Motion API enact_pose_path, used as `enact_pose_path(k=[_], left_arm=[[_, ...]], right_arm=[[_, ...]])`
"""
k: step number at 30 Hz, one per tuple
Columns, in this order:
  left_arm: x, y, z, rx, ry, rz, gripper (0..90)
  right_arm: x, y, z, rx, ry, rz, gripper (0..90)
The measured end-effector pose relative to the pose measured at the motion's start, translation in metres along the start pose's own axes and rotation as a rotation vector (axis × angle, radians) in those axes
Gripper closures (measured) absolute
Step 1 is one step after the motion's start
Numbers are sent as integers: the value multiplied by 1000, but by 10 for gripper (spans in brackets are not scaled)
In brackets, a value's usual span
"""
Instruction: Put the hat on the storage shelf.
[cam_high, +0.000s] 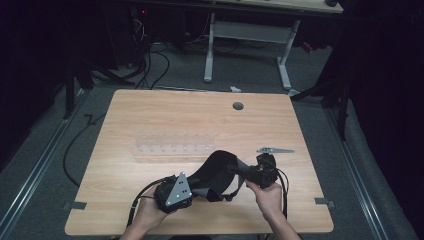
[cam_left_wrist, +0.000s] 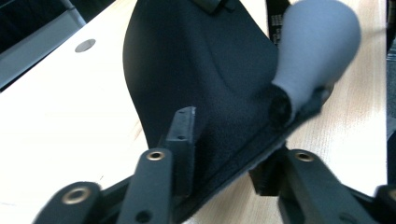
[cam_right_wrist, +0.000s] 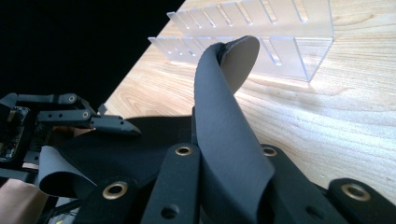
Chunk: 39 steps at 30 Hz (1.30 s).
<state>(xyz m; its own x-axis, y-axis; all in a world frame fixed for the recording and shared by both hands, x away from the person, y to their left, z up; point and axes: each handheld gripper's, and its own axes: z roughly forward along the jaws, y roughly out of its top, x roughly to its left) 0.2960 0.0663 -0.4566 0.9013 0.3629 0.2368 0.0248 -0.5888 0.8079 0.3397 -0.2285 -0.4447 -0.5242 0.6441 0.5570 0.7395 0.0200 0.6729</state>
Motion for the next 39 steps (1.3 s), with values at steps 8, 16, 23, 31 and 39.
enact_pose_path(k=[8,16,23,31,39], left_arm=[[-1,8,-6,-38,-49,67,847],[-2,14,-7,-40,-83,91,866],[5,5,-11,-40,-92,15,866],[13,-3,-15,-56,-95,-47,866],[24,-7,-18,-83,-93,-121,866]], right_arm=[[-5,4,0,-20,27,22,828],[-11,10,6,-25,66,67,691],[-18,9,-1,-79,89,94,546],[-26,-2,-14,-148,-16,15,467],[-37,-22,-9,-142,-222,-122,436]])
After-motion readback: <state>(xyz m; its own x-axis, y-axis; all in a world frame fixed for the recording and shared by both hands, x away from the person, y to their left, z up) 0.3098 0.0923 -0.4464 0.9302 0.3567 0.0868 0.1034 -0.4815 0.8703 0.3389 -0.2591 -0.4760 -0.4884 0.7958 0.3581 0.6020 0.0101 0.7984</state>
